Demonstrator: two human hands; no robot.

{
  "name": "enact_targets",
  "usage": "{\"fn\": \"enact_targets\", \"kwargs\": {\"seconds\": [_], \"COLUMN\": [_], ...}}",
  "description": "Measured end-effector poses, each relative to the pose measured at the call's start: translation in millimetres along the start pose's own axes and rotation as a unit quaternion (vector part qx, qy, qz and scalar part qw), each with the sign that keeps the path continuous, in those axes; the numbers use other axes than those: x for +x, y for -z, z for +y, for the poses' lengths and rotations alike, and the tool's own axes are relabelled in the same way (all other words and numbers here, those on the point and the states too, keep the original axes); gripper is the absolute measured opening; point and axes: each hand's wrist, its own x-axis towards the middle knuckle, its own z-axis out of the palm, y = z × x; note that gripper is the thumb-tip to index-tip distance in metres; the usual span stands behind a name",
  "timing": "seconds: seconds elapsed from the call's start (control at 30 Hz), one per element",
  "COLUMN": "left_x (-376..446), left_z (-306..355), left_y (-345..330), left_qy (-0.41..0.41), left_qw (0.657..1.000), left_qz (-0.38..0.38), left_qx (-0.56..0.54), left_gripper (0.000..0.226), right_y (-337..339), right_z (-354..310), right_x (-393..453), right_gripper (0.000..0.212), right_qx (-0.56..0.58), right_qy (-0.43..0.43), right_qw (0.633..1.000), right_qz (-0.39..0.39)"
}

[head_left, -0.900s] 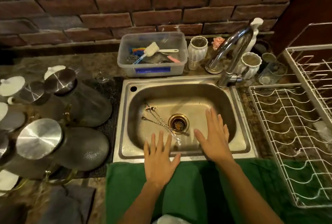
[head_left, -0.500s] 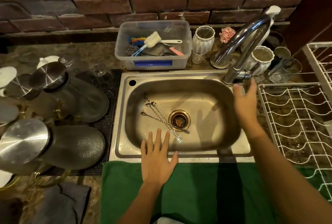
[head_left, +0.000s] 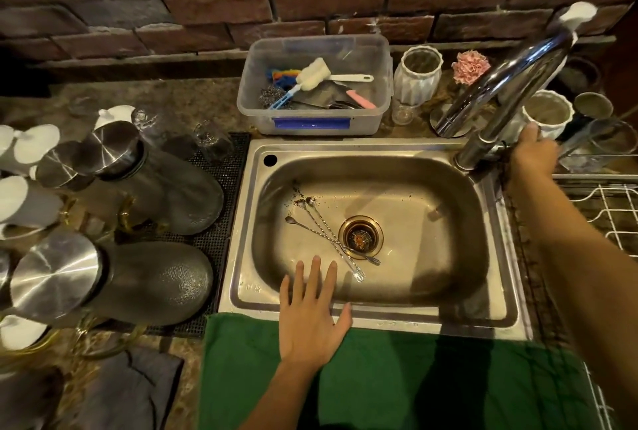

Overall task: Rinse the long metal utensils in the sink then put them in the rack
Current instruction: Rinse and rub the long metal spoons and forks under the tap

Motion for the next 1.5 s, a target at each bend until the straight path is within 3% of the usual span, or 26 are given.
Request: {"fn": "enact_targets", "kwargs": {"seconds": [0.37,1.03,1.5], "left_x": [-0.7,-0.5,-1.7], "left_z": [0.8,-1.2,0.4], "left_y": [1.0,-4.4,-2.9], "left_qy": [0.007,0.01,0.013], "left_qw": [1.0,0.999,0.999], "left_qz": [0.002,0.0,0.012], "left_qx": [-0.012,-0.037,-0.035], "left_gripper": [0.078,0.078,0.075], "right_y": [-4.1,-6.4,-2.2], "right_z": [-2.9,-15.3,-18.8], "right_x": [7.6,-0.2,-8.8], "right_gripper": [0.066,0.05,0.054], "right_qx": [-0.043,0.148,0.128], "right_qy": [-0.043,-0.145,-0.147], "right_qw": [0.997,0.977,0.979], "right_qz": [0.036,0.057,0.061]}}
